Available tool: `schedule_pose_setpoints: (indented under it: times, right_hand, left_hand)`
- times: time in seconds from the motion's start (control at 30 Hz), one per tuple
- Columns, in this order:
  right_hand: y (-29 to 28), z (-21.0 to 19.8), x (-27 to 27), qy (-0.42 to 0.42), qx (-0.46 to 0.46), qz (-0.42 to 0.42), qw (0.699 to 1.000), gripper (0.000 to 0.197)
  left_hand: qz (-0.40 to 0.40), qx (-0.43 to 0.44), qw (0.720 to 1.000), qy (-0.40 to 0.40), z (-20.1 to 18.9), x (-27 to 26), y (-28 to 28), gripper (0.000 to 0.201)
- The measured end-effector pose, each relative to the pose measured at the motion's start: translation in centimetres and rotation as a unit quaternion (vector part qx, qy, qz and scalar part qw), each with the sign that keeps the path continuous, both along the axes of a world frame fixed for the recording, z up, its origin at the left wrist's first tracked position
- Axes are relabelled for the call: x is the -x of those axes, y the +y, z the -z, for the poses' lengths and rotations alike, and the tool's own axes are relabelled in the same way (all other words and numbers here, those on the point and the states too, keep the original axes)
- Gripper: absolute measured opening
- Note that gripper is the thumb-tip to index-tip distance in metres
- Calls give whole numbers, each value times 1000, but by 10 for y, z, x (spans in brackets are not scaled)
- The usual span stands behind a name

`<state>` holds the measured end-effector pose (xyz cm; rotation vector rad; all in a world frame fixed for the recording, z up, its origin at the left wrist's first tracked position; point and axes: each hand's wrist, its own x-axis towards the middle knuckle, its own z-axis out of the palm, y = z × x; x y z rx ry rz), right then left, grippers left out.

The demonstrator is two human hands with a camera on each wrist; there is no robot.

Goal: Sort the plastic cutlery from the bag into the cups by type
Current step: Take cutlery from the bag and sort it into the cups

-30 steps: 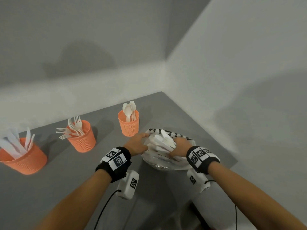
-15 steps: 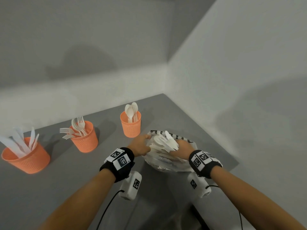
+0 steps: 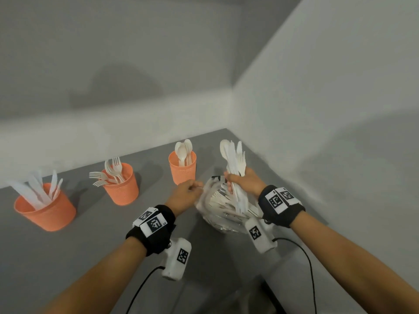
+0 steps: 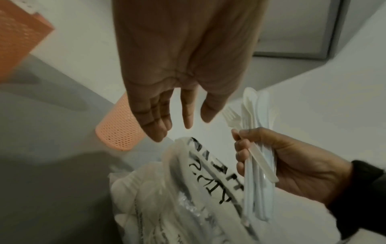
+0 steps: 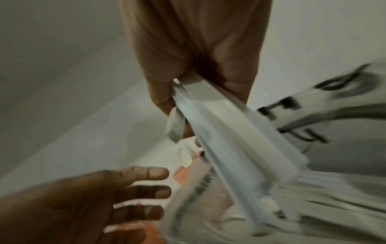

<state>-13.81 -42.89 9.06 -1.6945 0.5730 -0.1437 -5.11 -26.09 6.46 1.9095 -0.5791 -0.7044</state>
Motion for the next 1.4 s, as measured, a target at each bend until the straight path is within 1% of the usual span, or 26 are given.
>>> schedule_pose_setpoints:
  times: [0.03, 0.07, 0.17, 0.27, 0.3, 0.37, 0.4, 0.47, 0.53, 0.6, 0.67, 0.7, 0.77, 0.83, 0.87, 0.9, 0.97, 1.0, 1.03, 1.07, 1.1, 1.17, 1.2, 1.27, 1.3, 1.4]
  right_hand:
    - [6, -5, -5, -21, -33, 13, 999, 14]
    - [13, -10, -10, -44, -61, 25, 997, 13]
    - [45, -17, -27, -110, -118, 44, 986, 10]
    - [86, -11, -41, -129, -116, 44, 984, 3]
    - [100, -8, -45, -132, -110, 46, 984, 3]
    - [127, 0, -51, -142, -105, 43, 983, 15]
    - [140, 3, -53, -146, -102, 42, 983, 16]
    - [165, 8, -58, -154, -100, 35, 982, 6]
    - [186, 15, -62, -160, -116, 39, 980, 15]
    - [204, 24, -64, -159, -106, 41, 981, 21]
    - [217, 30, -64, -142, -76, 41, 986, 26]
    - [222, 32, -65, -136, -66, 37, 988, 29]
    - [227, 32, -67, -151, -83, 35, 984, 30]
    - [228, 30, -71, -156, -104, 32, 982, 30]
    - [228, 30, -71, -152, -114, 25, 981, 27]
    - [226, 31, -72, -142, -119, 13, 983, 24]
    - [222, 35, -75, -103, -126, -22, 986, 12]
    - [220, 37, -76, -82, -141, -45, 986, 6]
    - [221, 39, -76, -56, -161, -66, 983, 9]
    - [223, 39, -77, -33, -181, -86, 979, 15]
    - [225, 39, -77, -11, -180, -107, 978, 21]
    - [230, 37, -78, 16, -131, -145, 981, 32]
    - [232, 36, -78, 14, -106, -160, 981, 34]
    - [234, 33, -78, -1, -64, -180, 982, 30]
    - [233, 32, -78, 1, -38, -184, 982, 28]
    - [230, 33, -81, 15, 24, -172, 985, 25]
  left_hand:
    - [-33, 41, 997, 56, -3, 1, 8, 10]
    - [-62, 75, 988, 121, -4, 0, 16, 14]
    - [-121, 141, 934, 304, 0, 3, 46, 27]
    - [-144, 160, 885, 414, 10, 6, 76, 45]
    - [-149, 169, 870, 439, 11, 7, 85, 49]
    - [-157, 184, 847, 473, 13, 7, 101, 57]
    - [-161, 188, 839, 485, 15, 7, 108, 61]
    - [-168, 204, 826, 498, 17, 5, 121, 67]
    - [-179, 234, 812, 503, 14, 5, 130, 67]
    - [-188, 269, 802, 500, 9, 3, 136, 60]
    - [-185, 278, 812, 478, 5, 2, 141, 54]
    - [-182, 274, 819, 469, 3, 2, 145, 55]
    - [-157, 252, 840, 453, 5, 1, 152, 66]
    - [-140, 206, 876, 413, 7, -3, 157, 73]
    - [-140, 177, 893, 388, 8, -4, 160, 71]
    - [-143, 162, 905, 365, 7, -5, 162, 64]
    - [-141, 159, 930, 300, 4, -7, 166, 46]
    - [-127, 163, 943, 262, 5, -10, 169, 42]
    - [-113, 167, 952, 232, 3, -13, 170, 47]
    - [-102, 167, 957, 214, 3, -16, 170, 53]
    - [-98, 172, 958, 209, 0, -17, 168, 53]
    - [-113, 200, 952, 203, -4, -16, 161, 35]
    - [-133, 218, 946, 198, -5, -16, 158, 27]
    - [-184, 237, 938, 173, -6, -19, 154, 18]
    - [-207, 241, 935, 161, -6, -20, 153, 18]
    - [-258, 238, 926, 135, -7, -23, 144, 27]
